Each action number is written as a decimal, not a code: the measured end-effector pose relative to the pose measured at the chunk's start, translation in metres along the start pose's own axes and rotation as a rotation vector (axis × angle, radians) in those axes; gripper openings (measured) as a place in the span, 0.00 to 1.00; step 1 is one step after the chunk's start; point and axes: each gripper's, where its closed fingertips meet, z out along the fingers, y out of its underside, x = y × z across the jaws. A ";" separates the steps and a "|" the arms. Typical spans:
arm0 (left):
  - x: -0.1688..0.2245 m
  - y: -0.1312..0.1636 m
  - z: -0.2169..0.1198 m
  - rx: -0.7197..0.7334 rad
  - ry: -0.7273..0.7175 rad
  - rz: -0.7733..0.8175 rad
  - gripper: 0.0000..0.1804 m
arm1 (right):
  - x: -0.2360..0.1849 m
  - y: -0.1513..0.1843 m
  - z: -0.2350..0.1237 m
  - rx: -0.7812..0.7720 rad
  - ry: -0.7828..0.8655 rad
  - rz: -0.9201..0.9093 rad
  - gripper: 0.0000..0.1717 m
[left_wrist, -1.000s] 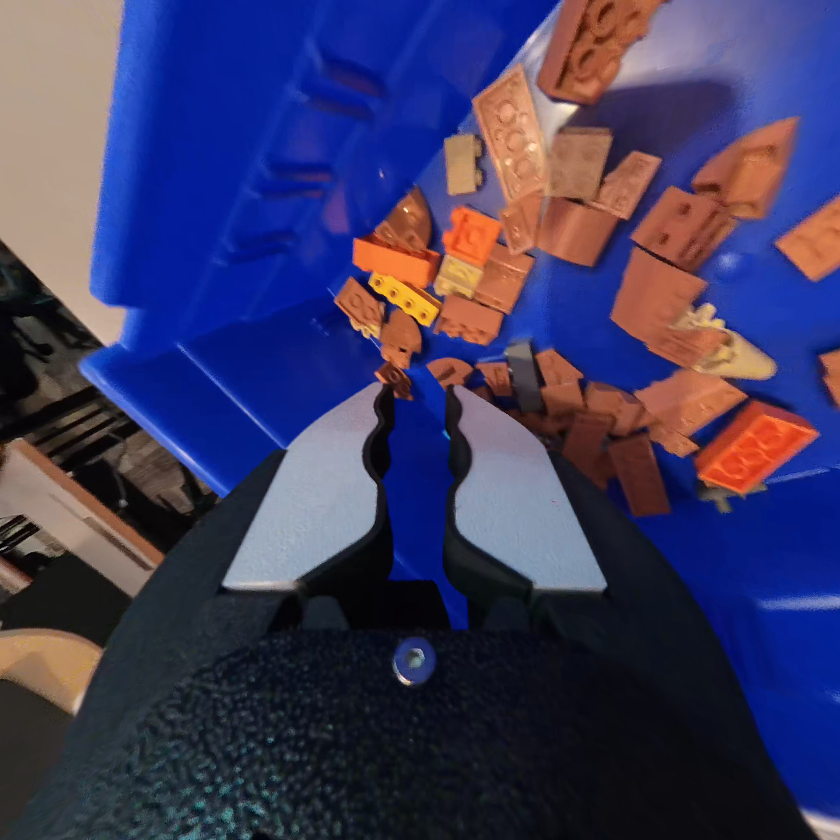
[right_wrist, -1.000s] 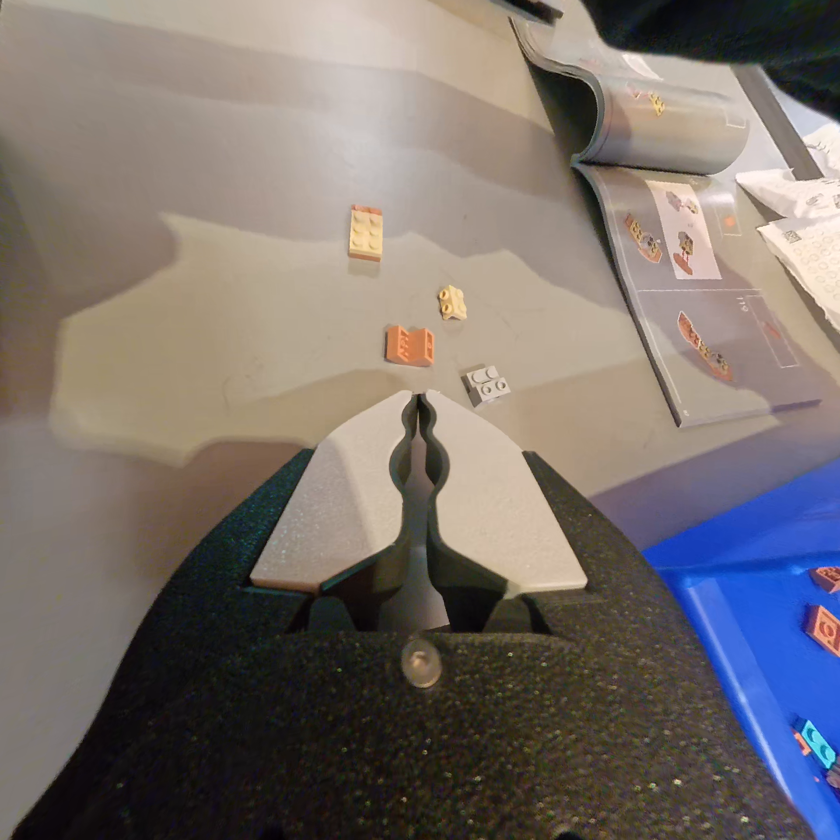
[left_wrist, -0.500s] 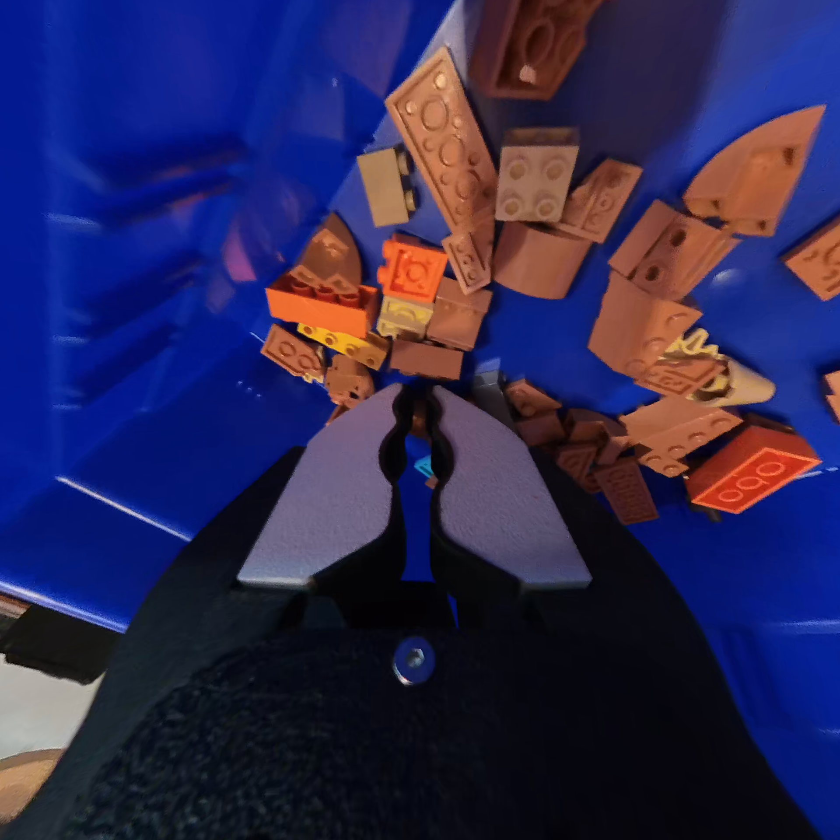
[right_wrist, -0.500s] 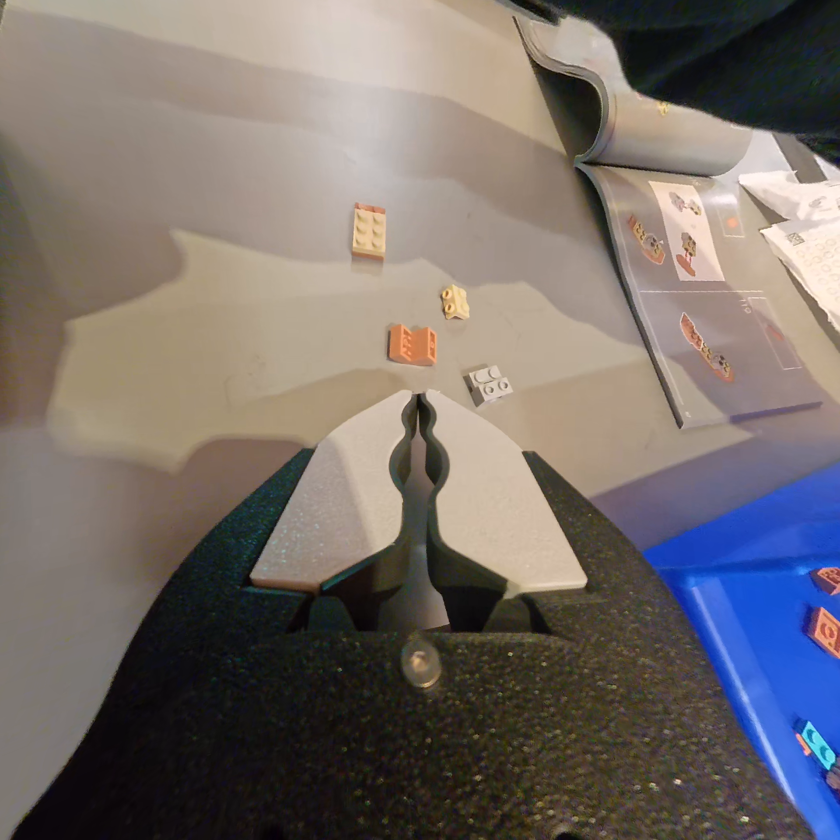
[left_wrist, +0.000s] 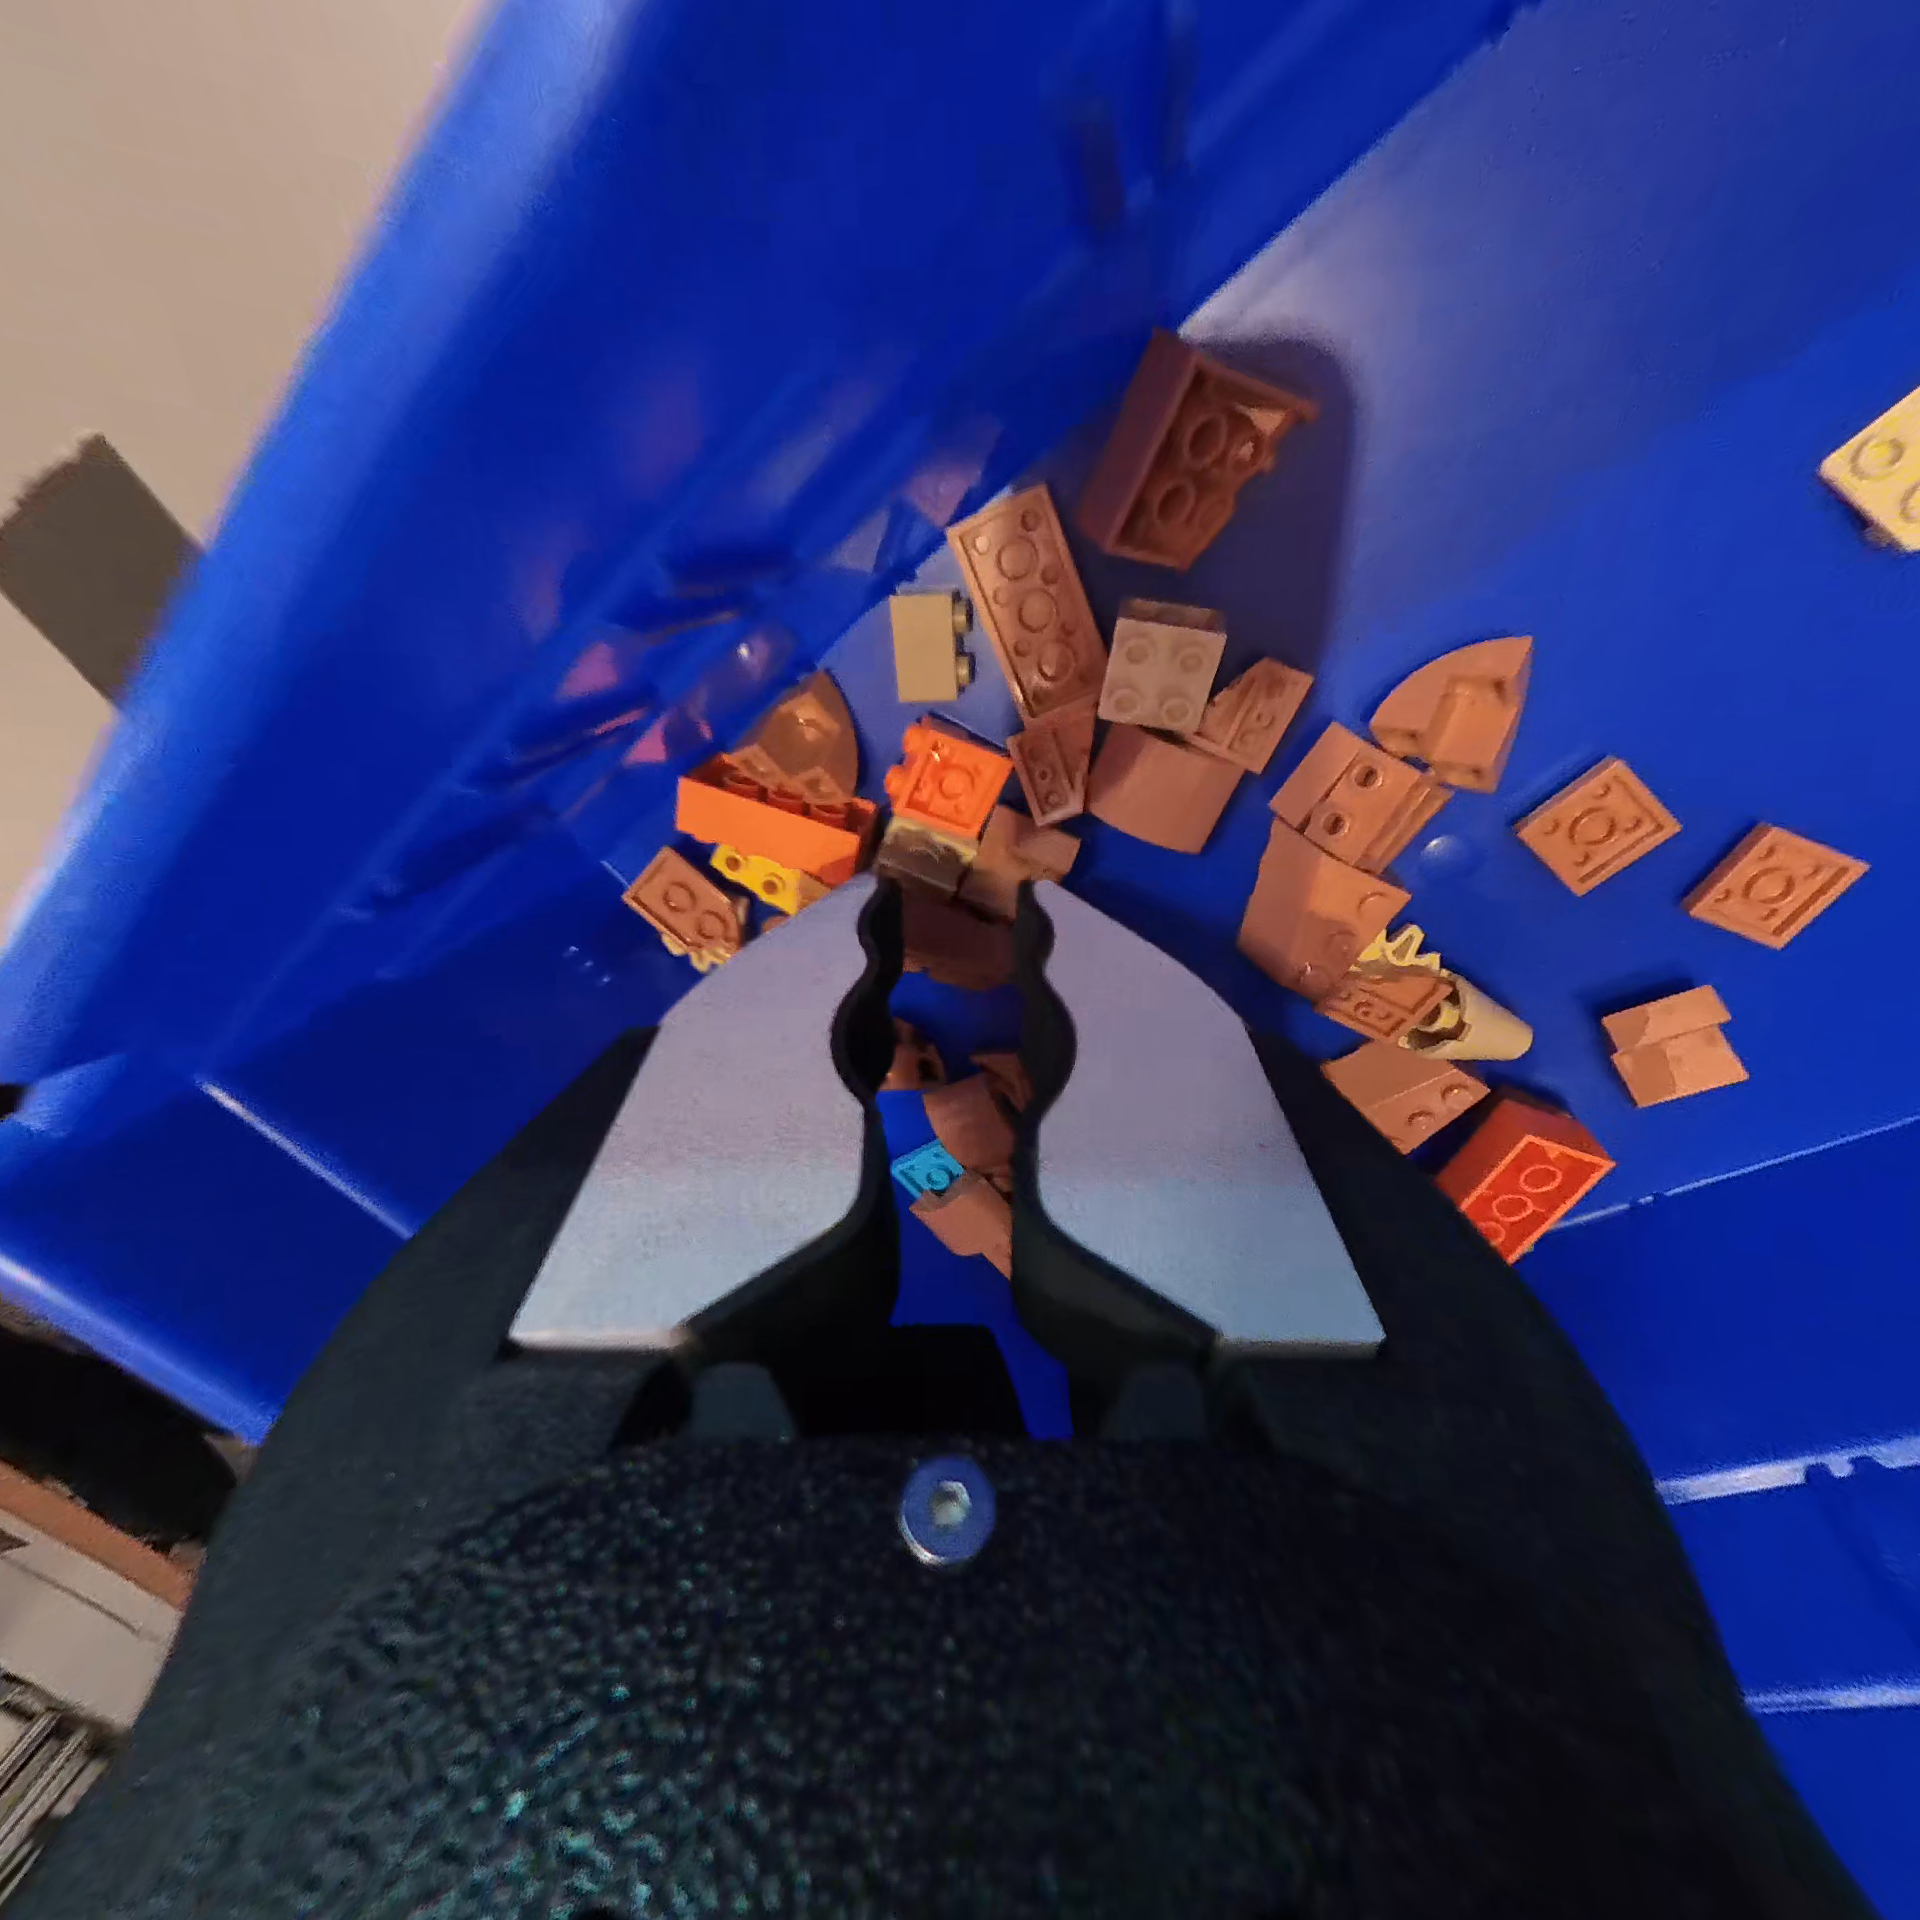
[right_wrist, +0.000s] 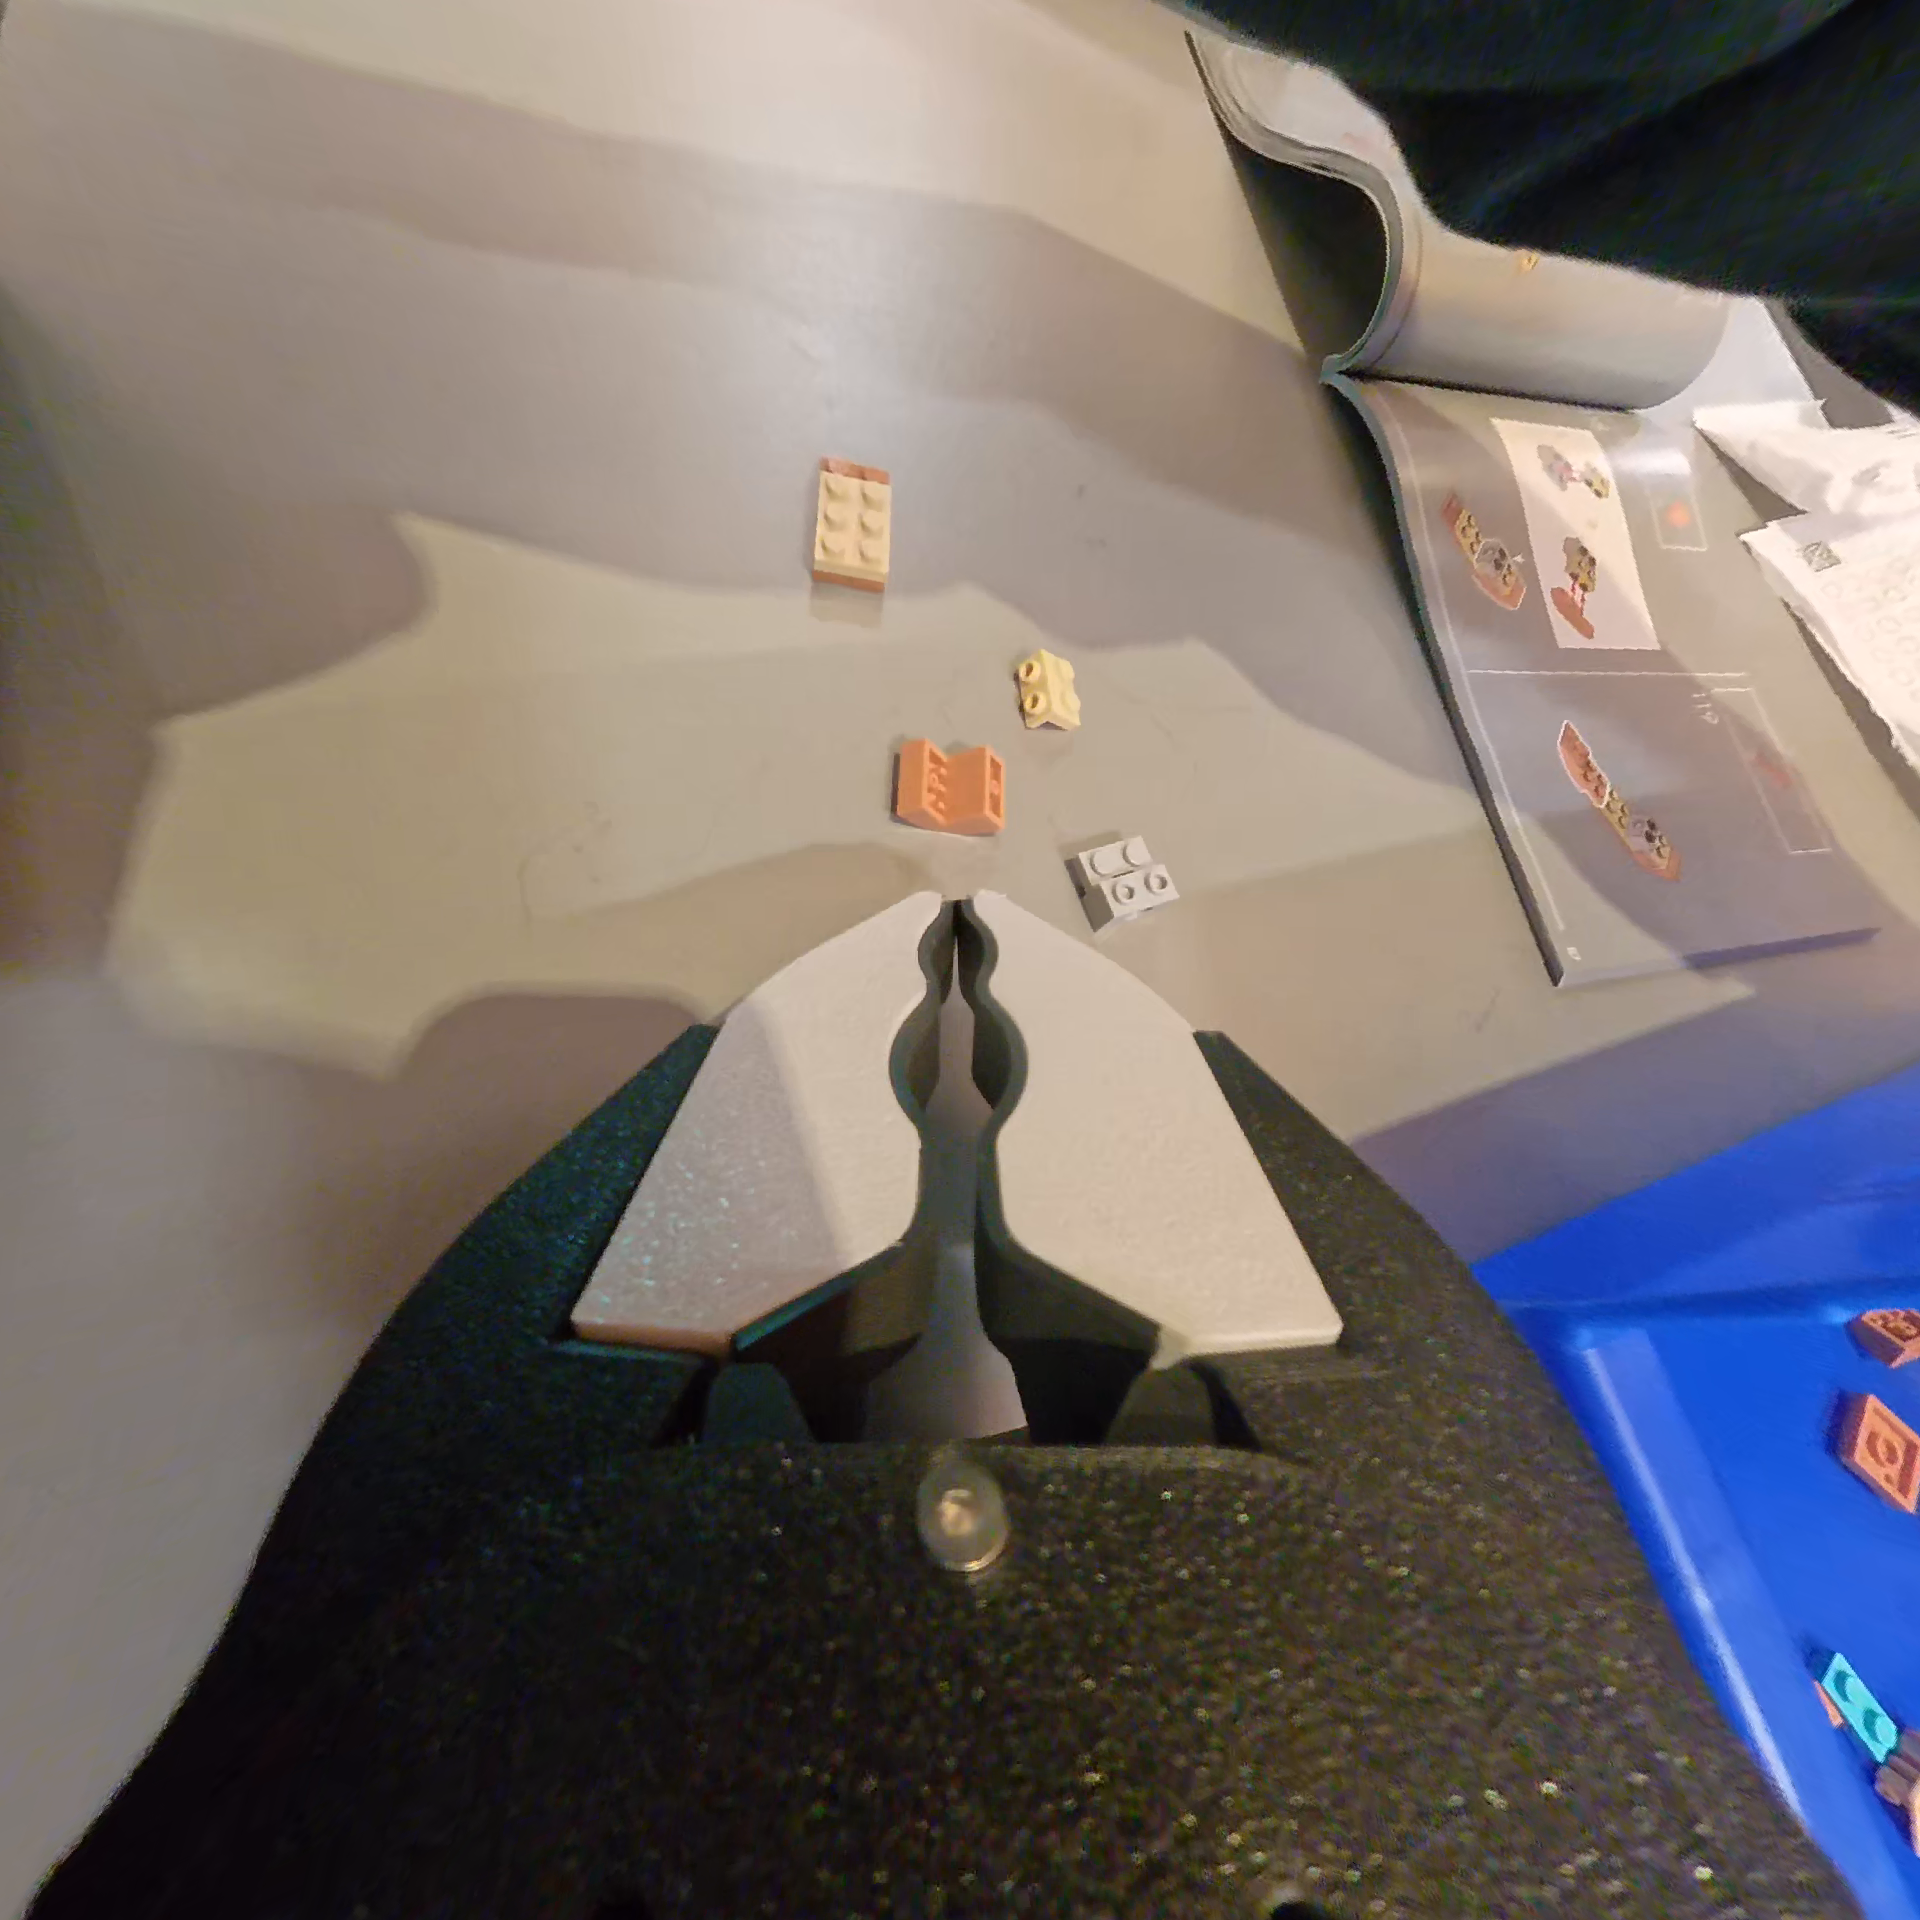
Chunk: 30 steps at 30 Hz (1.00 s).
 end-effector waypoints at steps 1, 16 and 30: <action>0.002 0.001 0.001 0.000 0.011 -0.001 0.09 | 0.000 0.000 0.000 0.000 0.000 -0.001 0.00; 0.007 0.004 -0.014 0.058 0.014 -0.026 0.10 | -0.001 0.000 0.001 -0.004 0.000 -0.006 0.00; -0.005 -0.021 0.008 0.078 -0.107 0.276 0.10 | -0.002 0.000 0.001 -0.006 -0.002 -0.013 0.00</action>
